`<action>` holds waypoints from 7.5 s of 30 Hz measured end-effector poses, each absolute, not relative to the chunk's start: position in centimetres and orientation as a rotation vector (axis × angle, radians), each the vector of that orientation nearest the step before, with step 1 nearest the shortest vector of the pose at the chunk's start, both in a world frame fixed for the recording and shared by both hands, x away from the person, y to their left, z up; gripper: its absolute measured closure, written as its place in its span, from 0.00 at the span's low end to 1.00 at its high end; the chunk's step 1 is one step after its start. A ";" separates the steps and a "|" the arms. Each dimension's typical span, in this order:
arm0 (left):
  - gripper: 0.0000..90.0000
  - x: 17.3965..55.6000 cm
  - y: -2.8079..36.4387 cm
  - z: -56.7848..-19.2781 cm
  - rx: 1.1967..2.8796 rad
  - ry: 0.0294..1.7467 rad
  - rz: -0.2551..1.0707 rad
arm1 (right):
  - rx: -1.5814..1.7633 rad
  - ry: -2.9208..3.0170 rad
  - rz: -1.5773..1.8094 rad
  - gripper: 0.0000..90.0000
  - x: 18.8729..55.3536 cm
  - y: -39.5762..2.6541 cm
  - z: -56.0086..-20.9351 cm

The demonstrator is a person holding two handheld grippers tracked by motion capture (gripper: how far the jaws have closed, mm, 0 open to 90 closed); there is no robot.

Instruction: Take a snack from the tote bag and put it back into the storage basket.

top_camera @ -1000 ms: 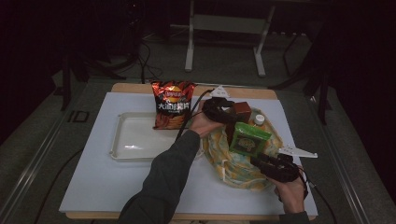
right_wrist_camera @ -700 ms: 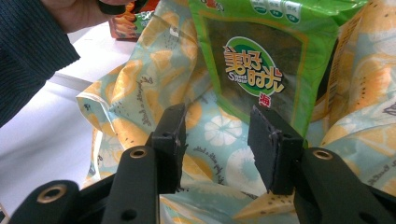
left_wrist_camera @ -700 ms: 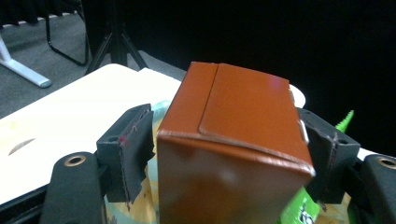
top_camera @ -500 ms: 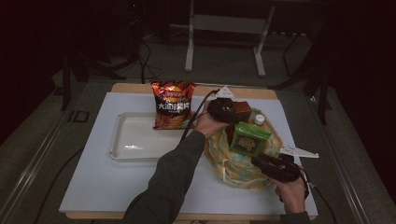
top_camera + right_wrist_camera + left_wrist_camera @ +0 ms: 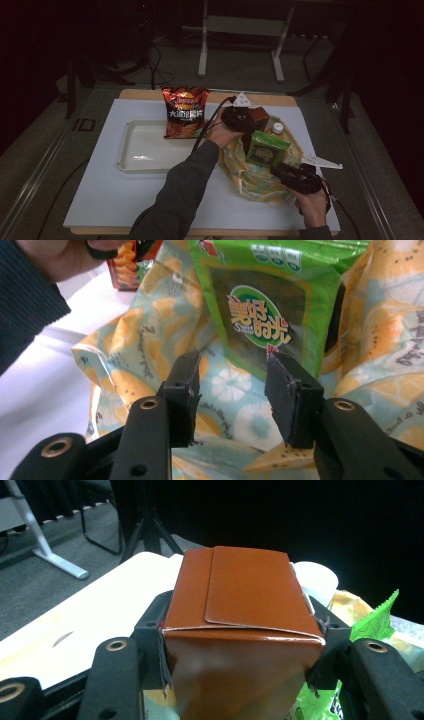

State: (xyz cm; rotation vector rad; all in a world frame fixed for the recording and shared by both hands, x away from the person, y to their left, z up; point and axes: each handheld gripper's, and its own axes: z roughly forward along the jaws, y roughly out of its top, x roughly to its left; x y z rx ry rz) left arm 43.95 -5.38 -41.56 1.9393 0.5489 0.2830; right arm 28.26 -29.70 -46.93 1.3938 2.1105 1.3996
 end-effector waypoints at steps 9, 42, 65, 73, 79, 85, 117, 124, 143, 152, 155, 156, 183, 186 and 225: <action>0.47 43.6 -4.4 -40.6 1.942 0.569 0.320 | 1.396 2.094 1.413 0.64 28.5 -29.5 -46.8; 0.47 40.0 -0.4 -40.4 1.924 0.541 0.349 | 1.431 2.019 1.360 0.67 30.9 -28.8 -46.3; 0.47 37.0 -1.0 -38.9 1.935 0.446 0.350 | 1.386 2.082 1.327 0.65 30.9 -29.0 -46.1; 0.47 36.4 -1.2 -38.4 1.924 0.432 0.319 | 1.376 2.093 1.320 0.65 30.7 -29.1 -46.1; 0.47 36.0 -1.2 -38.1 1.926 0.421 0.306 | 1.349 2.119 1.313 0.64 30.1 -28.9 -46.3; 0.47 35.7 -1.2 -37.7 1.914 0.419 0.279 | 1.336 2.129 1.301 0.64 29.6 -29.1 -46.4; 0.47 34.3 -2.2 -34.4 1.879 0.361 0.248 | 1.331 2.142 1.299 0.64 28.8 -30.0 -47.0; 0.47 34.2 -1.9 -33.5 1.863 0.356 0.240 | 1.332 2.141 1.302 0.64 28.8 -30.2 -47.0; 0.47 33.9 -0.9 -31.6 1.848 0.345 0.189 | 1.343 2.133 1.303 0.64 28.6 -30.8 -47.0; 0.47 33.6 -0.1 -31.1 1.853 0.331 0.177 | 1.339 2.128 1.305 0.64 28.5 -31.0 -46.8; 0.47 33.6 0.2 -31.0 1.850 0.328 0.166 | 1.338 2.126 1.306 0.64 28.4 -31.1 -46.8; 0.47 33.6 0.4 -31.0 1.847 0.327 0.163 | 1.341 2.126 1.306 0.64 28.4 -31.2 -46.7; 0.47 33.2 3.6 -30.4 1.865 0.317 0.201 | 1.341 2.130 1.302 0.64 28.4 -31.3 -46.8; 0.47 33.3 4.0 -30.5 1.869 0.322 0.208 | 1.342 2.131 1.301 0.64 28.4 -31.3 -46.8; 0.47 34.1 6.9 -32.0 1.955 0.367 0.275 | 1.339 2.137 1.296 0.64 28.4 -31.1 -46.9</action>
